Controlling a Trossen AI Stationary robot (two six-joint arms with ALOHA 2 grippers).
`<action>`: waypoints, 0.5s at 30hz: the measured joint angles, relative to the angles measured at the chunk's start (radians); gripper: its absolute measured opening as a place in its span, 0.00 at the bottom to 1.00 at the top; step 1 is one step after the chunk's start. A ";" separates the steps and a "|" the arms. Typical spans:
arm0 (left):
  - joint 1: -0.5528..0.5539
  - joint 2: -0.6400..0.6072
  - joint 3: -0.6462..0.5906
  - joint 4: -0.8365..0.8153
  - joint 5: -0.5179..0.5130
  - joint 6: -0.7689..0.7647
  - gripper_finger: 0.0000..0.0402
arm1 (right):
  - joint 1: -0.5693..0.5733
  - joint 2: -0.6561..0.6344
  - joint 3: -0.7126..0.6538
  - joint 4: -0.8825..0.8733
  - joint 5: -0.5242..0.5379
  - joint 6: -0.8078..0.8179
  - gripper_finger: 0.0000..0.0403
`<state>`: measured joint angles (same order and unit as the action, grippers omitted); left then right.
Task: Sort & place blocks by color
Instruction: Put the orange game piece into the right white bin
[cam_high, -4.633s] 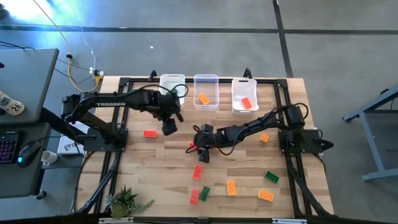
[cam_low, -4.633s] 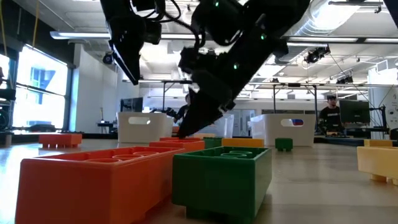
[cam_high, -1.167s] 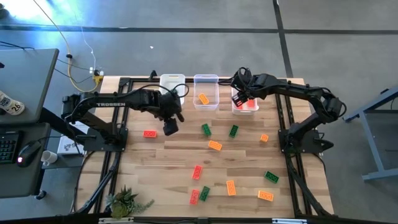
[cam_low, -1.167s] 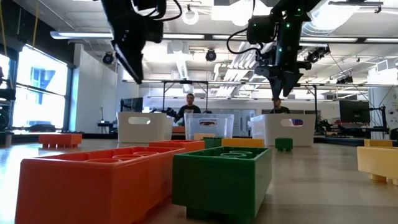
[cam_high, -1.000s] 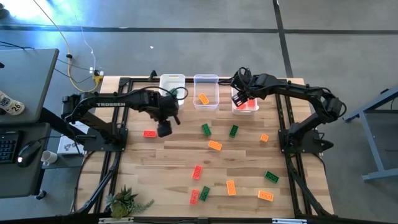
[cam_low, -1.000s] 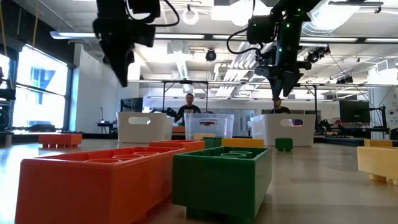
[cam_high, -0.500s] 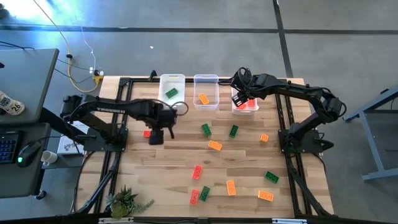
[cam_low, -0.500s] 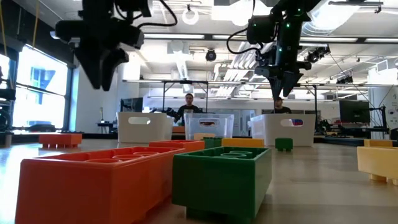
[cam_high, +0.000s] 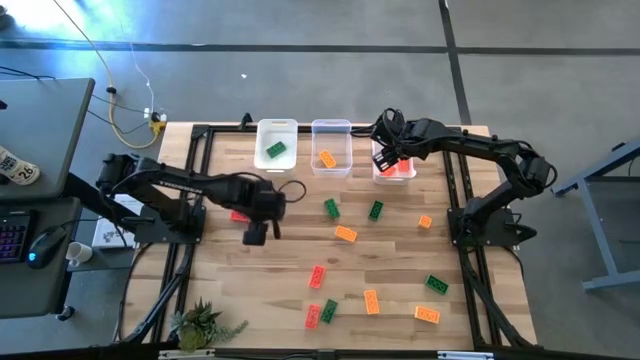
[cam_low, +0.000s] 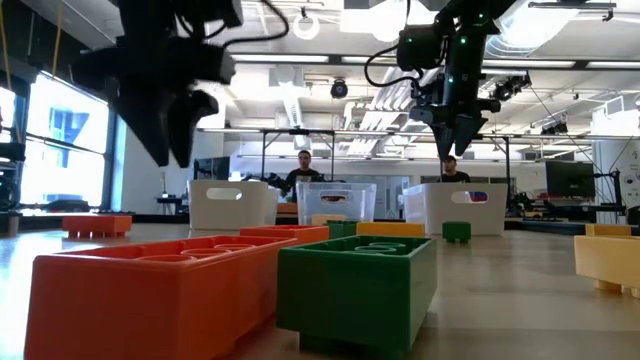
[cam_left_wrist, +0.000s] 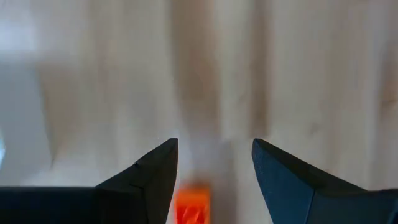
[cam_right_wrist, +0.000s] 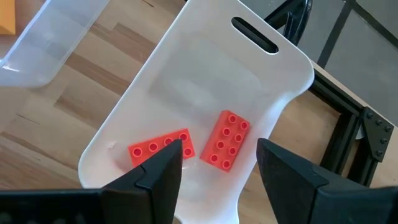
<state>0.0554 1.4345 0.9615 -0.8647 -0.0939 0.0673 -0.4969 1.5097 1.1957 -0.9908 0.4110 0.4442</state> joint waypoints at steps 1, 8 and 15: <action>-0.012 0.000 0.000 0.029 0.011 0.020 0.49 | 0.000 0.000 0.000 0.000 0.000 0.000 0.48; -0.096 0.000 0.000 0.166 0.010 0.149 0.49 | 0.000 0.000 0.000 0.000 -0.002 0.000 0.48; -0.115 0.000 0.000 0.190 -0.006 0.130 0.49 | 0.000 0.000 0.000 0.000 -0.002 0.000 0.48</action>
<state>-0.0594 1.4342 0.9615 -0.6742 -0.1000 0.1973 -0.4969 1.5097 1.1957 -0.9905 0.4091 0.4442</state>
